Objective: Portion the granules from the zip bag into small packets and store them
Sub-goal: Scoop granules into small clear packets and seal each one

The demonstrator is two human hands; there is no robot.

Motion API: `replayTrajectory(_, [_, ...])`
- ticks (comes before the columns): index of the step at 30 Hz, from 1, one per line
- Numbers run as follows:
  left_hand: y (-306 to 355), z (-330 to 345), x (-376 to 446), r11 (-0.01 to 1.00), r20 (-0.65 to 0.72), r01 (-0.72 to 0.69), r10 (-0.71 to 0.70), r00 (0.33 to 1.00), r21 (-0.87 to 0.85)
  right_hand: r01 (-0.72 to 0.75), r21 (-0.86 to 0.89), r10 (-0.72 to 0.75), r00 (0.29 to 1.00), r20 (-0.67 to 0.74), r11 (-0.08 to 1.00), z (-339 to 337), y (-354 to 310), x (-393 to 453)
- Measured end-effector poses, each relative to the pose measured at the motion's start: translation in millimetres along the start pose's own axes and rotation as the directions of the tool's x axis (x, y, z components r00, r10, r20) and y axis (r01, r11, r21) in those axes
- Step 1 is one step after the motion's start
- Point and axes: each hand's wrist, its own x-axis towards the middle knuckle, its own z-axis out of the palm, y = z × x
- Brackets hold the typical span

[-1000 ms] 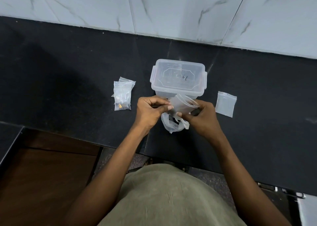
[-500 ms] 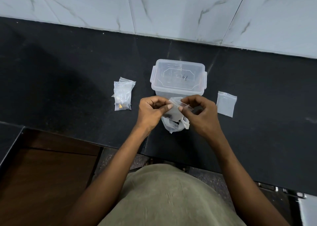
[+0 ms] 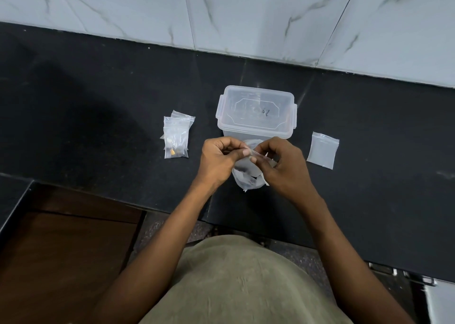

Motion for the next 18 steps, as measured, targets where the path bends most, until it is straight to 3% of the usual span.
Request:
replayTrajectory(4, [0.8,1.7,-0.9,1.000,-0.007,-0.011,0.011,1.000,-0.012,0.042,-0.025,-0.043,0.998,-0.036,0.999,2.8,-2.4,0.7])
replayTrajectory(18, [1.5,-2.3,-4.9,0.997,0.063,-0.005,0.000,0.998,0.079,-0.024,-0.081,0.021,0.999,-0.043,0.996,2.9,-8.1,0.7])
